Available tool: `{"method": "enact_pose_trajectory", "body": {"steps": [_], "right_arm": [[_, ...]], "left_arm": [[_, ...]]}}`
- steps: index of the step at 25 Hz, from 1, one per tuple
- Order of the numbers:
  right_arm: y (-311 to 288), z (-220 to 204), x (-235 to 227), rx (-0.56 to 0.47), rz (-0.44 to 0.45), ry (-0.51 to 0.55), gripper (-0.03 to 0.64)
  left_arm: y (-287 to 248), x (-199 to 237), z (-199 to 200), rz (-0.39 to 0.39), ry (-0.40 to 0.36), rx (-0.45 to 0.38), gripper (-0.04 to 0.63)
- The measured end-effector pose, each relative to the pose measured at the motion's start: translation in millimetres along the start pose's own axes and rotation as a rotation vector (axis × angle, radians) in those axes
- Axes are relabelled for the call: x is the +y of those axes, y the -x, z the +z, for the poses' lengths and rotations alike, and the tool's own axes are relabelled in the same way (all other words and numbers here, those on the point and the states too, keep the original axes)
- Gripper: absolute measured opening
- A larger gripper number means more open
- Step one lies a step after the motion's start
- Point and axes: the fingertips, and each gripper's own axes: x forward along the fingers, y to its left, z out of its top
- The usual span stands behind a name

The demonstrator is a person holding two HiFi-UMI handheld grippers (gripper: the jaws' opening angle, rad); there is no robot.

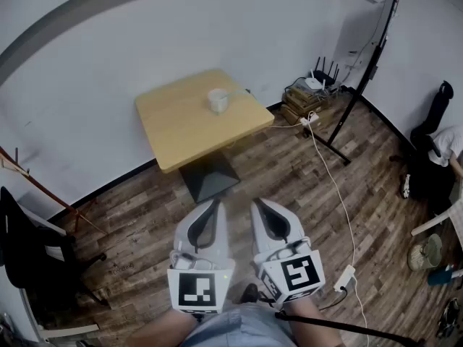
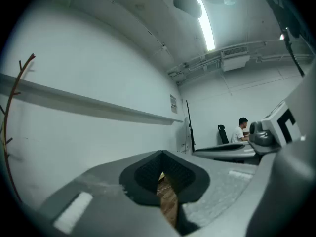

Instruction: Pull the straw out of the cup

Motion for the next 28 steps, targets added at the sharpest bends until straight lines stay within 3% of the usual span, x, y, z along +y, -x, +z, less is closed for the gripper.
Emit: {"method": "enact_pose_trajectory", "body": {"steps": [16,28], "right_arm": [[10.7,-1.3,-41.8,-0.038,0.022,-0.056,0.006],[4.2,-25.5,-72.1,0.019,0.049,-0.079,0.006]], "left_arm": [[-27.8,-35.6,-4.5,0.008,-0.022,0.026,0.018],[-54.2,-59.3,-19.6,0.024,-0.022,0.061,0.018]]}}
